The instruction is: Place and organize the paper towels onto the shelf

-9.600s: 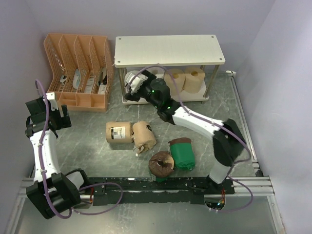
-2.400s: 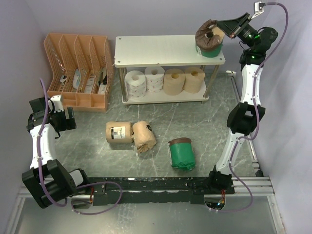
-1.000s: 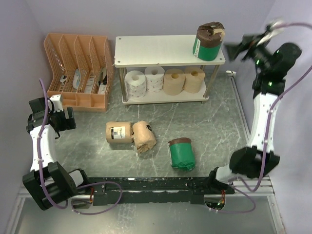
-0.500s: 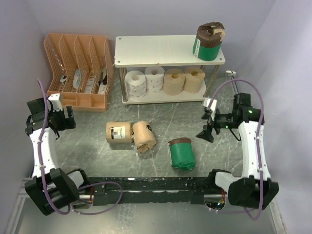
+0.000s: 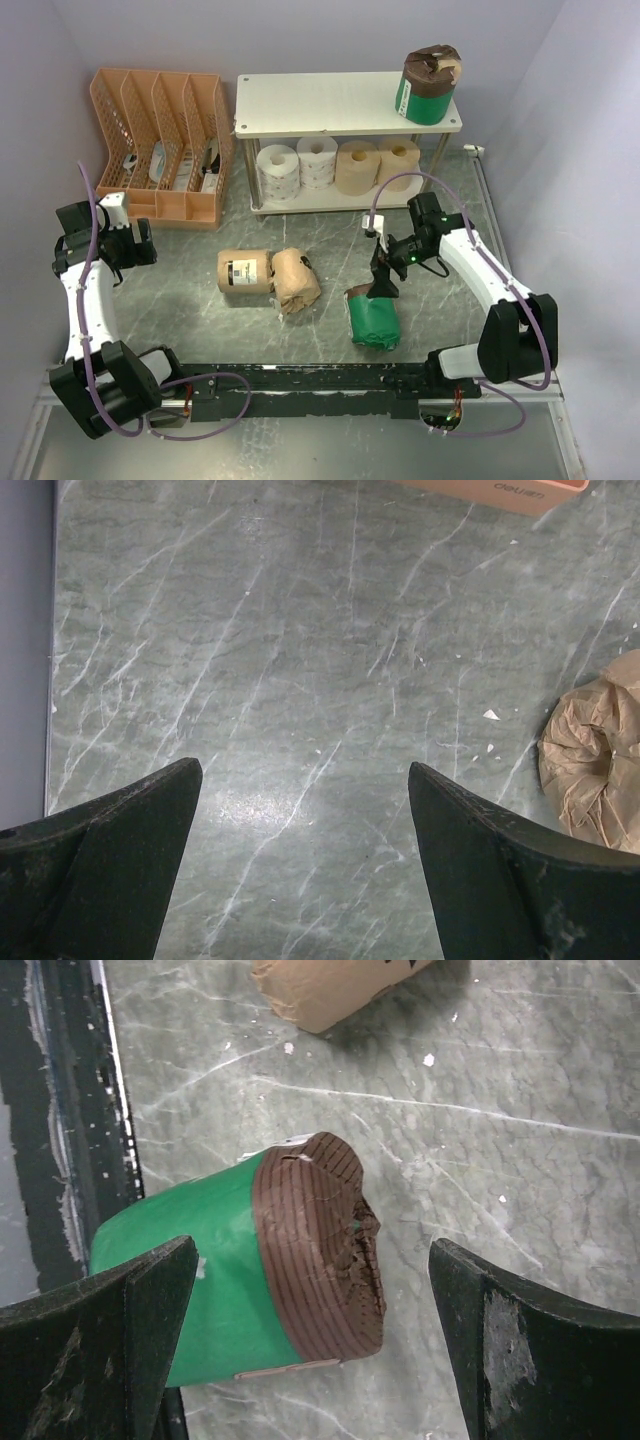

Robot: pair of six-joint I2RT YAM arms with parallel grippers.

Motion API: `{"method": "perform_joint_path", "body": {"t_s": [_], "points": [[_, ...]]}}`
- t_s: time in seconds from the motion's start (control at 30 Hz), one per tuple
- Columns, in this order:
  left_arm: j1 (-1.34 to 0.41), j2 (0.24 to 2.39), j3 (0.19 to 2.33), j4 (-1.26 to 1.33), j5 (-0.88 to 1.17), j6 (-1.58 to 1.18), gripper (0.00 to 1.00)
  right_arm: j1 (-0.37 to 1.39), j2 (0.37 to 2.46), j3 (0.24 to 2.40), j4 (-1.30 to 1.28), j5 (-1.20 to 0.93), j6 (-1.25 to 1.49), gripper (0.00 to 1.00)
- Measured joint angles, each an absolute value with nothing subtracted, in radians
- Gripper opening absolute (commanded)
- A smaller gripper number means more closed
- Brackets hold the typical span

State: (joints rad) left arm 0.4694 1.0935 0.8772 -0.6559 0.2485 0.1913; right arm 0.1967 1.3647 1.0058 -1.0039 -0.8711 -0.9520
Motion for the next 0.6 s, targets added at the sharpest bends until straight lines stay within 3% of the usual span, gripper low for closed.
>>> {"method": "perform_joint_path", "body": {"t_s": [0.53,0.6], "points": [[0.47,1.116,0.877,-0.657,0.258,0.195,0.96,0.225,1.568,1.038,-0.981,-0.847,-0.945,1.0],[0.47,1.12,0.877,-0.657,0.26,0.195,0.96,0.226,1.595,1.055,-1.013,-0.851,-0.969,0.94]]}}
